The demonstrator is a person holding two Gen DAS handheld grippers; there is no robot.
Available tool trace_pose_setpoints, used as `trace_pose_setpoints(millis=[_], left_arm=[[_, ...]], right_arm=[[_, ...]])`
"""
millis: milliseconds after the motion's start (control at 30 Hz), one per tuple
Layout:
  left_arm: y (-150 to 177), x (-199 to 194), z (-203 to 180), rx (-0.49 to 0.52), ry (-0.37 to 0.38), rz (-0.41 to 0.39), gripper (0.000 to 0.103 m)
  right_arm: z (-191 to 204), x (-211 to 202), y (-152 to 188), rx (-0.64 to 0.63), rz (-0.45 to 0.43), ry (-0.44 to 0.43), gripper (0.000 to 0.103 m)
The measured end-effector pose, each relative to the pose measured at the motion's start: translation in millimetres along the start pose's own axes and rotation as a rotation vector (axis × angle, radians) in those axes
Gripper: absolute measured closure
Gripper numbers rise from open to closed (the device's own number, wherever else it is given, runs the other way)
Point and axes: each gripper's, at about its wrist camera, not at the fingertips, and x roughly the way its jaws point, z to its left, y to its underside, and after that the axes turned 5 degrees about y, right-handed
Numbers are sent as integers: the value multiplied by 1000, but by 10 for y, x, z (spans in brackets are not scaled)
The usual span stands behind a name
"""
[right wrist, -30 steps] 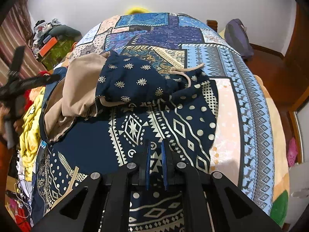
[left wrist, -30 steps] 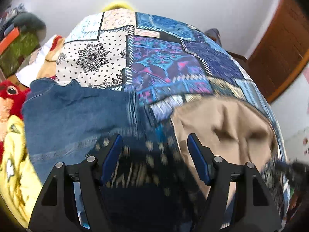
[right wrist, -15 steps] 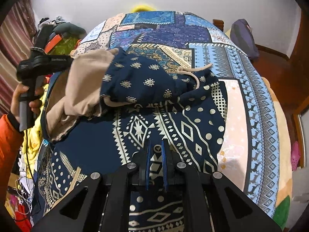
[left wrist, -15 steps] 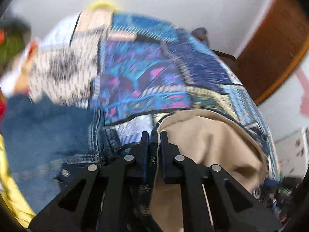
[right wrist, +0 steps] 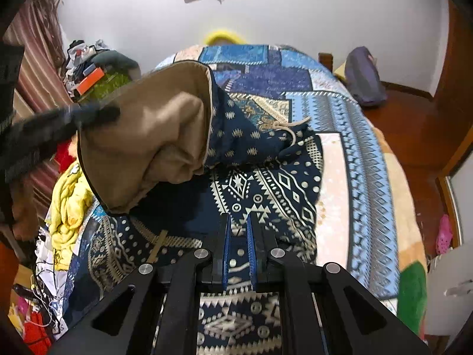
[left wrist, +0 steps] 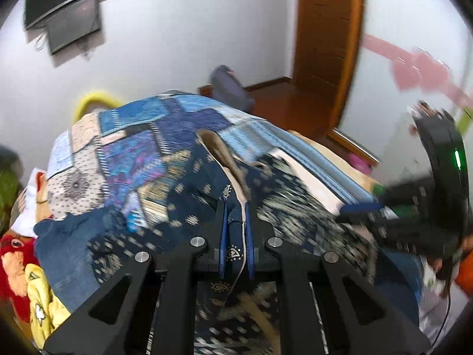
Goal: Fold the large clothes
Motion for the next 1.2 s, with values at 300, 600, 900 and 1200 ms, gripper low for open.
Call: trace_pose_setpoints(millis=[300, 600, 900, 1200], left_arm=[[886, 189, -464, 29, 147, 156, 93], [1356, 163, -551, 13, 171, 238, 71], [1288, -270, -86, -96, 75, 160, 44], [1477, 200, 785, -272, -102, 223, 41]], right_arm=[[-70, -350, 107, 26, -27, 12, 96], [222, -334, 77, -23, -38, -19, 96], [542, 361, 228, -94, 83, 15, 96], [328, 823, 592, -159, 191, 69, 96]])
